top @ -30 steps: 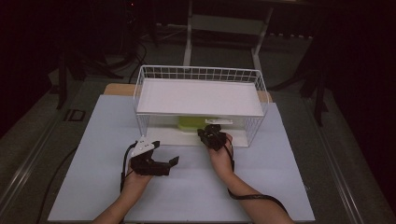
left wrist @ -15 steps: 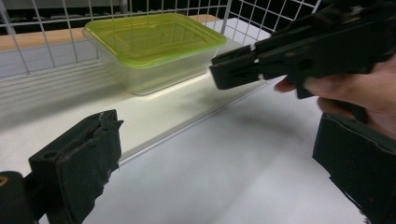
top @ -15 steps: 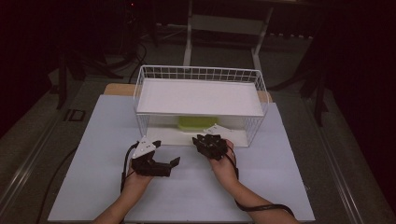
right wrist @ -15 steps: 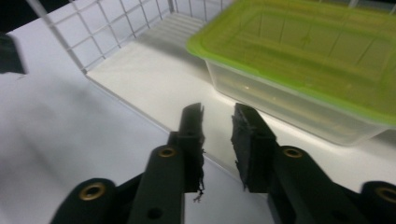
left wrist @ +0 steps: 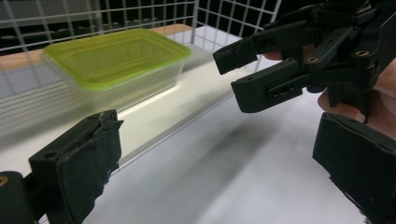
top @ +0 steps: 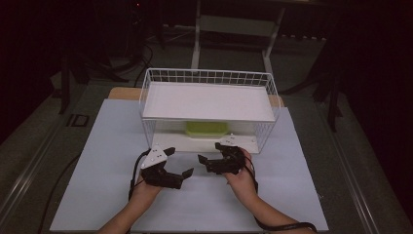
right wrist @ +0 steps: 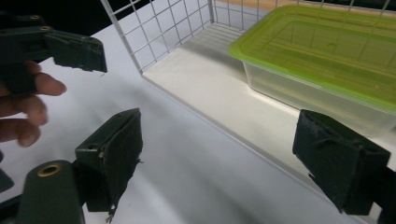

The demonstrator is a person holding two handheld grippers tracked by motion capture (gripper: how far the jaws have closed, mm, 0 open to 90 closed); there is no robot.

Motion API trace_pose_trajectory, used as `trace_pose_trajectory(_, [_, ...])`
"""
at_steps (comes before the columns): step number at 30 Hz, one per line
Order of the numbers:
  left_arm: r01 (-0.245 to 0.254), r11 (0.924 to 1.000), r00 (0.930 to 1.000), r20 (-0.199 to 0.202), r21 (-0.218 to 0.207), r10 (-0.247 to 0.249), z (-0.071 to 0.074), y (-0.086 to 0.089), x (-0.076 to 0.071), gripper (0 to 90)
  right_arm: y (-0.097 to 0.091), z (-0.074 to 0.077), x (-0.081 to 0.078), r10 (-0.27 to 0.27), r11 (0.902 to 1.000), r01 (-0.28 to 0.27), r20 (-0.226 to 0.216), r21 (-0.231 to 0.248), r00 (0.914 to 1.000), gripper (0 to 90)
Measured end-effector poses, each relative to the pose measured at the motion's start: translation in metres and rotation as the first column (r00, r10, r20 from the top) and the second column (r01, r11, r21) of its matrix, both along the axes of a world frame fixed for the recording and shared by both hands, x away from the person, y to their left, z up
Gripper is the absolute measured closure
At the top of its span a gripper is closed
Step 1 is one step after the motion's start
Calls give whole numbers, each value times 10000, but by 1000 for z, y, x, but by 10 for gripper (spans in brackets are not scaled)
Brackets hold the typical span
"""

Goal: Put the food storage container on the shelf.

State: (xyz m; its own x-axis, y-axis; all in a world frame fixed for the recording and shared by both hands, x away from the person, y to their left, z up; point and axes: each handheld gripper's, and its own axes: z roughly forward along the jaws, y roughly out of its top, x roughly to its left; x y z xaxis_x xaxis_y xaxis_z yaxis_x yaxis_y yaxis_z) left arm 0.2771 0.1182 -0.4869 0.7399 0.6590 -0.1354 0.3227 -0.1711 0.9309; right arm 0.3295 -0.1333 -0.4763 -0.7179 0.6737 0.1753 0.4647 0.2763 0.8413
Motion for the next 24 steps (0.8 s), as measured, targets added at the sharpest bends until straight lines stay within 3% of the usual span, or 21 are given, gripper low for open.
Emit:
trace_pose_trajectory(4, [207,9998,9997,110,69,-208,8,0,-3,17,-7,7,-8,172,9998,-176,317,124,9994,158])
trace_pose_trajectory(8, [311,9995,9995,74,-83,-310,17,3,-8,17,-16,13,-13,184,9994,-192,307,271,9994,159])
trace_pose_trajectory(12, [391,9992,9992,22,-107,-390,22,9,-13,18,-25,17,-20,337,9994,-341,679,42,9971,159])
trace_pose_trajectory(24, [231,9997,9996,-176,96,-230,18,28,-27,18,-57,23,-37,339,9990,-362,832,266,9960,159])
